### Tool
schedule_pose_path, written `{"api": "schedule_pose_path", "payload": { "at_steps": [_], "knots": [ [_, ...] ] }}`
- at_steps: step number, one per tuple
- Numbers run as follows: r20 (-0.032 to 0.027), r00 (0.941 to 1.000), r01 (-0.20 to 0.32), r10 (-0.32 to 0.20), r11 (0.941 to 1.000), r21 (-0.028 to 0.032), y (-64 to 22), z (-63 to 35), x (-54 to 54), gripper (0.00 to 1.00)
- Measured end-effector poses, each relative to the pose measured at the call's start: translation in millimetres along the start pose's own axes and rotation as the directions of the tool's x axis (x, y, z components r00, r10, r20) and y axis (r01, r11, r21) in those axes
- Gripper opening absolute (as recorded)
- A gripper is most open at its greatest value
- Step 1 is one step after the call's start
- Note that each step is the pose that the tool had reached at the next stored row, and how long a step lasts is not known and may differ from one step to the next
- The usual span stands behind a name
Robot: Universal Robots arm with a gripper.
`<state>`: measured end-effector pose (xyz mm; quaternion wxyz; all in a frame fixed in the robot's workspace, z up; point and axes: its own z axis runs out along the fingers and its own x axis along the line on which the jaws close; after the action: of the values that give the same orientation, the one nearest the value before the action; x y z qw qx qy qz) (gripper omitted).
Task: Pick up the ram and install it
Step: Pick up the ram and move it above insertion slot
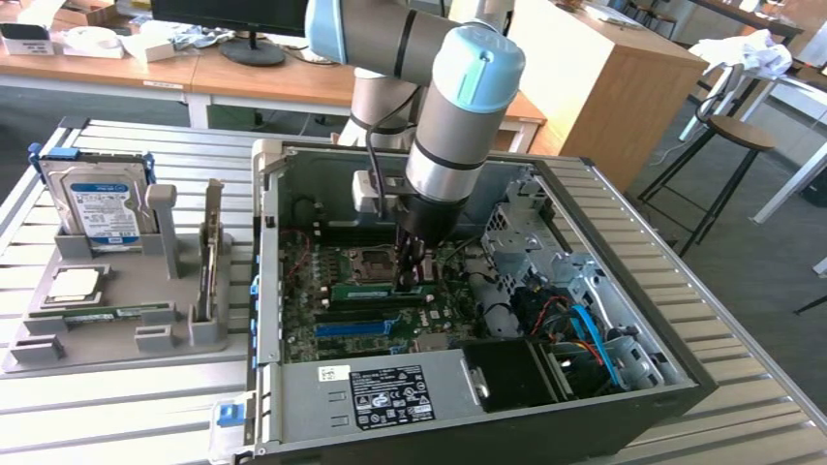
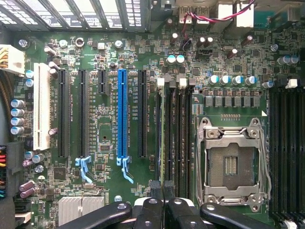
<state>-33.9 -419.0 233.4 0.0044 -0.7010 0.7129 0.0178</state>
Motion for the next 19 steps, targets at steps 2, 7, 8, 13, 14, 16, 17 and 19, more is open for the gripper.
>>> {"api": "schedule_pose_path", "payload": {
  "at_steps": [2, 7, 8, 13, 14, 16, 17, 19],
  "knots": [
    [0.0, 1.0, 0.0, 0.0, 1.0, 0.0, 0.0, 0.0, 0.0, 0.11],
    [0.0001, 1.0, 0.0, 0.0, 1.0, 0.0, 0.0, 0.7, 0.0, 0.11],
    [0.0, 1.0, 0.0, 0.0, 1.0, 0.0, 0.0, 0.7, 0.0, 0.11],
    [0.0, 1.0, 0.0, 0.0, 1.0, 0.0, 0.0, 1.0, -1.0, 0.11],
    [0.0001, 1.0, 0.0, 0.0, 1.0, -0.0001, 0.0, 1.3, -1.0, 0.11],
    [0.0, 1.0, 0.0, 0.0, 1.0, -0.0001, 0.0, 1.6, -1.0, 0.11],
    [-0.0001, 1.0, 0.0, 0.0, 1.0, -0.0001, 0.0, 1.6, -1.0, 0.11],
    [0.0, 1.0, 0.0, 0.0, 1.0, -0.0001, 0.0, 1.7, -1.0, 0.11]
  ]
}}
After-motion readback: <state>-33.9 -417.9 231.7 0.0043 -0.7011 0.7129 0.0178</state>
